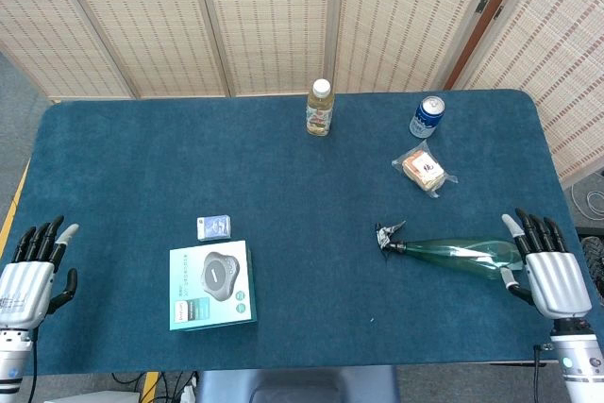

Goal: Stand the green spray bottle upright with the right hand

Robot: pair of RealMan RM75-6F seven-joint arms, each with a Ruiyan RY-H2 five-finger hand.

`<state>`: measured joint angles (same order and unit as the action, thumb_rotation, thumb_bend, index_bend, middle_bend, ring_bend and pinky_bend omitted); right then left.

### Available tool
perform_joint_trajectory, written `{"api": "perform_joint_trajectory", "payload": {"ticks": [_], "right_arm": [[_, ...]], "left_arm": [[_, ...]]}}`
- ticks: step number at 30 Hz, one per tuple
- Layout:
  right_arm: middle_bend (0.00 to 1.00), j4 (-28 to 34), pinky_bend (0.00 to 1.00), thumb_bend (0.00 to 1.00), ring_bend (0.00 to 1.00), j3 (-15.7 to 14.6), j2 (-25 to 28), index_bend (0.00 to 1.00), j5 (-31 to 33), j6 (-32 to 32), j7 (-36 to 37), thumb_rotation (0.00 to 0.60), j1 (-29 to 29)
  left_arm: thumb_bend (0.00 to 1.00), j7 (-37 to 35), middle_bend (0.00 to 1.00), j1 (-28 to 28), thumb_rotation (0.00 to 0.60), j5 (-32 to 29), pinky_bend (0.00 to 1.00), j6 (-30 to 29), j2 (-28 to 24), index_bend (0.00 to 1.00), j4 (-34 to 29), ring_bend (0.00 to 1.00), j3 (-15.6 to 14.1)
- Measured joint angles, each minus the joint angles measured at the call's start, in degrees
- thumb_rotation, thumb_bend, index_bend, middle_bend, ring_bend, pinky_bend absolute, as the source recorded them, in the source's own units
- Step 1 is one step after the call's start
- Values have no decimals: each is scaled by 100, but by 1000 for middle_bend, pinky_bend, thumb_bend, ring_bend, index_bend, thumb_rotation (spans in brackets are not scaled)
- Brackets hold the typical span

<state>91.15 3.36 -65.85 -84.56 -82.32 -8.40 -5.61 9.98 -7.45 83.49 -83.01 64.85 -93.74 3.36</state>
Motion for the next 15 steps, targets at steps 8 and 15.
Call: {"api": "perform_joint_trajectory", "payload": {"ticks": [8, 15], "right_arm": [[0, 57, 31, 303, 0, -11, 19, 0, 7, 59, -43, 600, -24], [0, 142, 31, 303, 0, 72, 34, 0, 163, 331, -142, 600, -191]], "left_arm": [[553, -27, 0, 29, 600, 44, 0, -69, 38, 87, -4, 0, -24], [552, 49, 0, 94, 600, 145, 0, -212, 5, 87, -112, 0, -61]]}}
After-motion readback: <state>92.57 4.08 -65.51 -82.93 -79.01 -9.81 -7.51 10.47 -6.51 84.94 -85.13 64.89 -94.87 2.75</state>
